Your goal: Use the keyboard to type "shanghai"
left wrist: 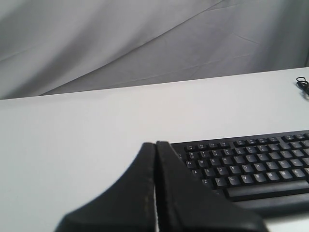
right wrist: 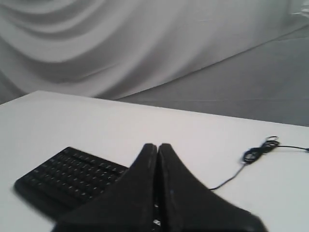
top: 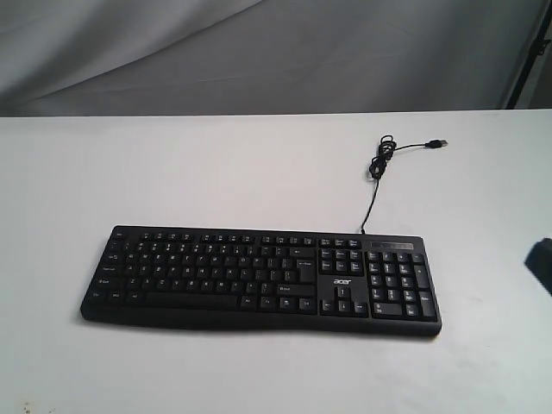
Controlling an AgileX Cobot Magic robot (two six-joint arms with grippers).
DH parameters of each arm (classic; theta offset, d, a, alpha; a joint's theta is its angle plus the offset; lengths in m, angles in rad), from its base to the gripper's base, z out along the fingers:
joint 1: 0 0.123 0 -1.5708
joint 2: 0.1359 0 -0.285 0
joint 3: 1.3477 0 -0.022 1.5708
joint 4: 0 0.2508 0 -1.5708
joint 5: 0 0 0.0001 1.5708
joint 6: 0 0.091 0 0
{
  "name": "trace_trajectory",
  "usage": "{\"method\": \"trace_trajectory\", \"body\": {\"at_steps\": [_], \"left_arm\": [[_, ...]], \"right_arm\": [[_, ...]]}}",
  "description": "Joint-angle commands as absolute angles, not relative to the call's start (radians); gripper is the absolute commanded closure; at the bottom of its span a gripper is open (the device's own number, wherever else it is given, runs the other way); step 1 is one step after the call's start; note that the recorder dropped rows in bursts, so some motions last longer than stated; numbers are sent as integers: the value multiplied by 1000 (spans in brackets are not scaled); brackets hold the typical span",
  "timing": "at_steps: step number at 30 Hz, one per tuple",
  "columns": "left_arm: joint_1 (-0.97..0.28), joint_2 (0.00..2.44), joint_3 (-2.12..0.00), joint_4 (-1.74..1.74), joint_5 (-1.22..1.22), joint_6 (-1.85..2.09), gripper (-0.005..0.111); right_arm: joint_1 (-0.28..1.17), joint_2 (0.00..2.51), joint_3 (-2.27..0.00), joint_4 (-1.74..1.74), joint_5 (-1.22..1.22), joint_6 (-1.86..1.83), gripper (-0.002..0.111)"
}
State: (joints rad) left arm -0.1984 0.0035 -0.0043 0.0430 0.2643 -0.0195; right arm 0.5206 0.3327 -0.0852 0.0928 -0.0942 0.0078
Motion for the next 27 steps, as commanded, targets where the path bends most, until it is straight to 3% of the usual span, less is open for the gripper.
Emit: {"method": "trace_trajectory", "body": {"at_steps": [1, 4, 11, 27], "left_arm": [[-202, 0, 0, 44, 260, -22, 107], [-202, 0, 0, 44, 260, -22, 107], [-202, 0, 0, 44, 260, -22, 107], [-202, 0, 0, 44, 260, -22, 107]], "right_arm": [[396, 157, -26, 85, -18, 0, 108], [346, 59, 0, 67, -15, -37, 108], [338, 0, 0, 28, 263, -67, 108], [338, 0, 0, 28, 273, -67, 108]]}}
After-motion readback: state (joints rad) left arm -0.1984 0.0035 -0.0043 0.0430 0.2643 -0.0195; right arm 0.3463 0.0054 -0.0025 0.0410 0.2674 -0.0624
